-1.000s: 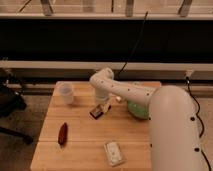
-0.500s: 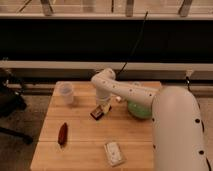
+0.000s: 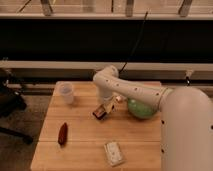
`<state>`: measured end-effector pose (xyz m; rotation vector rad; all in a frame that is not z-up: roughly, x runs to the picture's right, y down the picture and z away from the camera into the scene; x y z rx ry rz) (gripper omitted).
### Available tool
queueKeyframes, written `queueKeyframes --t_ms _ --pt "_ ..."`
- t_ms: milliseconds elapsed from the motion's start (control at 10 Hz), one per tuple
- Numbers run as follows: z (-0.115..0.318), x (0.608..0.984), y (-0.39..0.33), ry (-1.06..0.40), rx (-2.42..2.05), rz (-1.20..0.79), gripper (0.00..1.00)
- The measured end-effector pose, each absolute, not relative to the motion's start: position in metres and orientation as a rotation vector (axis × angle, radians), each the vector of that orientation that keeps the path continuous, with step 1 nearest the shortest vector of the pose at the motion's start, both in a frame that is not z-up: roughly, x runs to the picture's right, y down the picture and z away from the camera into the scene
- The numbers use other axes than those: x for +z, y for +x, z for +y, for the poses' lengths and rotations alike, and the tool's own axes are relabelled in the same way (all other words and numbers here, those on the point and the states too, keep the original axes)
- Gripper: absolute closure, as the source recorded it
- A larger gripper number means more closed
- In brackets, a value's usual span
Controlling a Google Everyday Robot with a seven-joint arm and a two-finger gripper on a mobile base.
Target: Place the eraser on the white sponge
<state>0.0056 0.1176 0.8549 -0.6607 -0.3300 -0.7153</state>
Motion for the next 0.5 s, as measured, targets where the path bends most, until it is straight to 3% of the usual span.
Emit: queueKeyframes --t_ms 500 --pt "0.128 0.808 0.017 -0.643 -0.752 -0.346 1.00"
